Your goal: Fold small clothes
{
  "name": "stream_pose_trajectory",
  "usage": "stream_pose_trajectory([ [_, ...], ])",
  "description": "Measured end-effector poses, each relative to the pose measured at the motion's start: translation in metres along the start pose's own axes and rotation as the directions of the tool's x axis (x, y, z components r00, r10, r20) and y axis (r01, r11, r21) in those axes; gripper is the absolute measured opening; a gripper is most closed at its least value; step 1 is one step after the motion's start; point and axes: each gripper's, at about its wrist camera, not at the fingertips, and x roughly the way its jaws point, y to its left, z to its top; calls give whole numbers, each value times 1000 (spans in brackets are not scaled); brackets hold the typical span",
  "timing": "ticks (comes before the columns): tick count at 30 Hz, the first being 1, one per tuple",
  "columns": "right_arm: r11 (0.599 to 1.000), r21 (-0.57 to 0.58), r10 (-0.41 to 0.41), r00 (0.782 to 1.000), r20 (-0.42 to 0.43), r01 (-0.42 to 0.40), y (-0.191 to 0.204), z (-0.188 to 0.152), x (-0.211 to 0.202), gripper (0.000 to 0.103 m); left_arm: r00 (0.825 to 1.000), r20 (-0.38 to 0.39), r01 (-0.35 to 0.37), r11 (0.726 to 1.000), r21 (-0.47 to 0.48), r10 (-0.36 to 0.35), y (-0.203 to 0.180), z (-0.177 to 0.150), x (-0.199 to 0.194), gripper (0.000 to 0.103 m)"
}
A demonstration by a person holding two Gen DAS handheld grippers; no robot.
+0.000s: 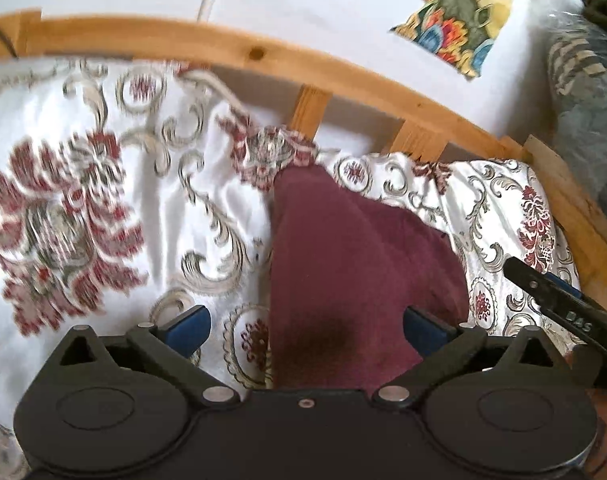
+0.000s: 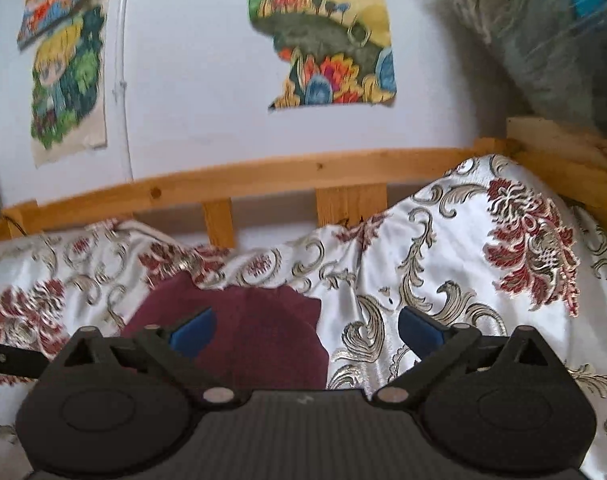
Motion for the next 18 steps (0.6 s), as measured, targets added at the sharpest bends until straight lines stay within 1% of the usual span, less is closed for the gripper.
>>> stream_pose_trajectory([
  [4, 1000, 9, 1, 999, 38, -1, 2, 4, -32, 103, 999, 44, -32, 998, 58, 29, -13, -2, -24, 102],
  [9, 1000, 24, -1, 997, 71, 0, 4, 0, -80, 103, 995, 100, -43, 986, 162, 27, -31, -21, -59, 102],
  [13, 1000, -1, -4, 996, 86, 4, 10, -10, -119, 103, 994, 111, -35, 974, 223, 11, -39, -39, -85, 102],
  [15, 1000, -23, -8, 996, 93, 10, 16, -16, -135, 103, 994, 108, -32, 969, 243, 6, -41, -49, -98, 102],
  [18, 999, -37, -14, 995, 96, 18, 24, -25, -157, 103, 992, 126, -28, 963, 270, -7, -39, -65, -115, 102],
])
